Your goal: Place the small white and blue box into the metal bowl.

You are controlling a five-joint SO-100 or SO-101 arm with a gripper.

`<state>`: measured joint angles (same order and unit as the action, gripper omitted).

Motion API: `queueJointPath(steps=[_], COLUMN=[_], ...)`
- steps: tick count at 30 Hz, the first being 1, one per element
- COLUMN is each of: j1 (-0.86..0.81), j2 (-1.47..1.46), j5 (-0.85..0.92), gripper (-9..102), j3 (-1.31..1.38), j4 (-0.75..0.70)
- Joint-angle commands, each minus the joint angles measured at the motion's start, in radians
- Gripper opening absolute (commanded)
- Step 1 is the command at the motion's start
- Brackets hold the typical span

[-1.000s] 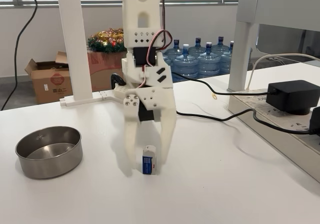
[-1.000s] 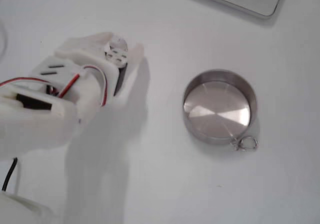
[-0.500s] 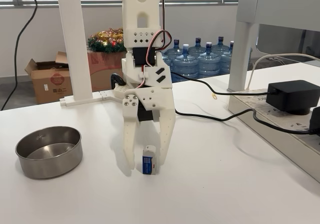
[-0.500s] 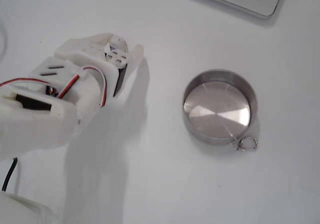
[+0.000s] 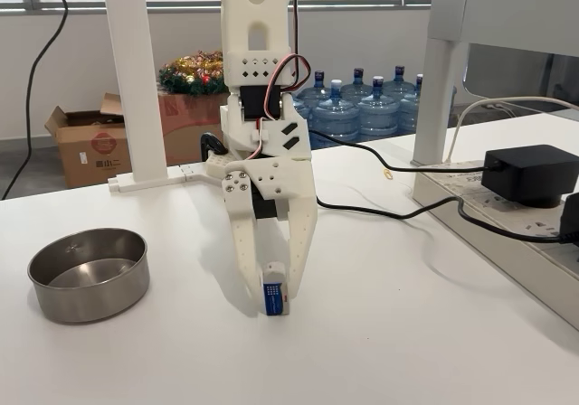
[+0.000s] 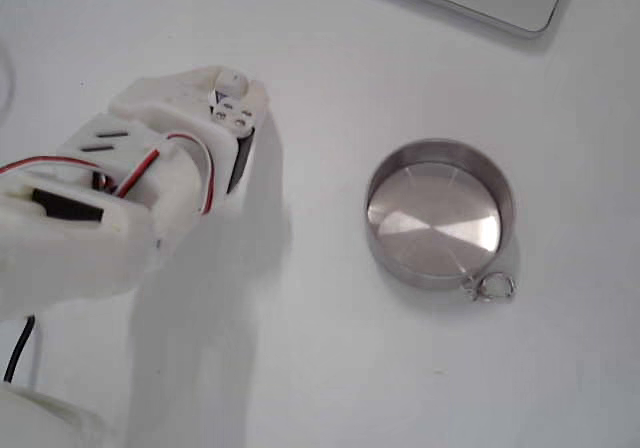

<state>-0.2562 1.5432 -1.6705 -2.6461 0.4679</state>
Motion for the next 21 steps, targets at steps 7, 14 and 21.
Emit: queueJointPath(steps=[7, 14, 21], j1=[-0.008, -0.037, -0.129], j2=[0.015, 0.147, 0.417], j5=[0.005, 0.006, 0.110], gripper=[4, 4, 4], j3=[0.000, -0.051, -0.183], j4=[0.008, 0.003, 0.002])
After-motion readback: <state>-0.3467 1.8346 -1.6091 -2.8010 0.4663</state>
